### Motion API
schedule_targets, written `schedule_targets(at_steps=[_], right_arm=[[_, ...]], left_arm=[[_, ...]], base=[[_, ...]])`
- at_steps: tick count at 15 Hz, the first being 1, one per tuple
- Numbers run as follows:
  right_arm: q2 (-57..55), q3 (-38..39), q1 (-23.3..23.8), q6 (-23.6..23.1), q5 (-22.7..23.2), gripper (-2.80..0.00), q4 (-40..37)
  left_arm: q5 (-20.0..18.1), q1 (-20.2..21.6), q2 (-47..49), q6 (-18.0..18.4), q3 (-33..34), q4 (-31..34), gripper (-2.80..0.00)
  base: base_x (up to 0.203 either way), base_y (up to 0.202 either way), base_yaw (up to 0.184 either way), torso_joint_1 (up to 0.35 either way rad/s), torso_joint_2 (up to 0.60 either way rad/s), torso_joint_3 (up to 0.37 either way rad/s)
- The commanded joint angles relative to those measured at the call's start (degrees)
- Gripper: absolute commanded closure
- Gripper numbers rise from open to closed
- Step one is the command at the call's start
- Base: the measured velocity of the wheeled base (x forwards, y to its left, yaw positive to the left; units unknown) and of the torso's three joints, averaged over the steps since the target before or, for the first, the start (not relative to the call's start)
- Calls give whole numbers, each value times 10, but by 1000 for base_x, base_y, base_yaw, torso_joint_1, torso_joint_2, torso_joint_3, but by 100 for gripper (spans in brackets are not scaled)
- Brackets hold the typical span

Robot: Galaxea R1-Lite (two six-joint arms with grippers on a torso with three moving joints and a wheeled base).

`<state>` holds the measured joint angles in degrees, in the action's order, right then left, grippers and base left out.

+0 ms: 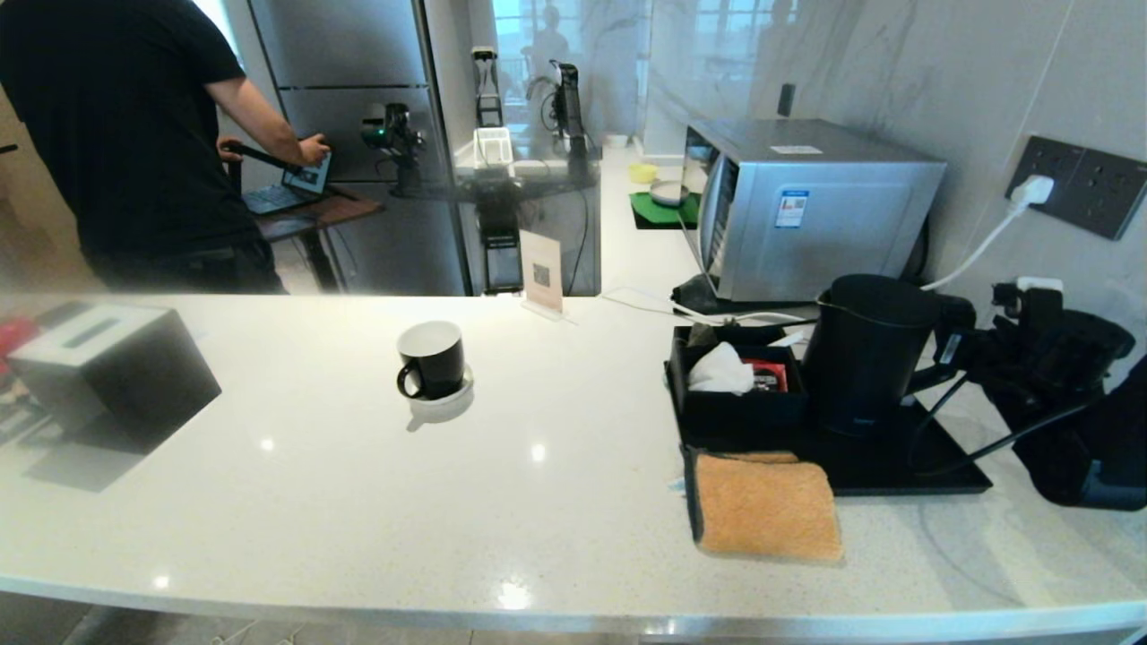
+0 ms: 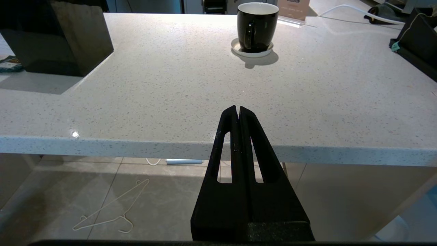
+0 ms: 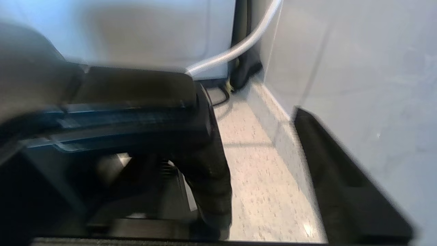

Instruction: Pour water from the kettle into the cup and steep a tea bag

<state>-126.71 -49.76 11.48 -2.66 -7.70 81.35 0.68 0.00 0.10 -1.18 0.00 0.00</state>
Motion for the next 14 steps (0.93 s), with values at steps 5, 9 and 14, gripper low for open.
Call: schedule_targets(at_steps=[5, 9, 14], right_arm=[[7, 5, -1, 2, -1, 0, 9], [13, 20, -4, 3, 0, 0, 22], [34, 53, -6, 3, 1, 0, 36]], left_arm=[[0, 0, 0, 0, 0, 0, 0], [0, 0, 0, 0, 0, 0, 0], [0, 0, 1, 0, 0, 0, 0]], base=[[0, 0, 0, 0, 0, 0], [0, 0, 0, 0, 0, 0], [0, 0, 0, 0, 0, 0]])
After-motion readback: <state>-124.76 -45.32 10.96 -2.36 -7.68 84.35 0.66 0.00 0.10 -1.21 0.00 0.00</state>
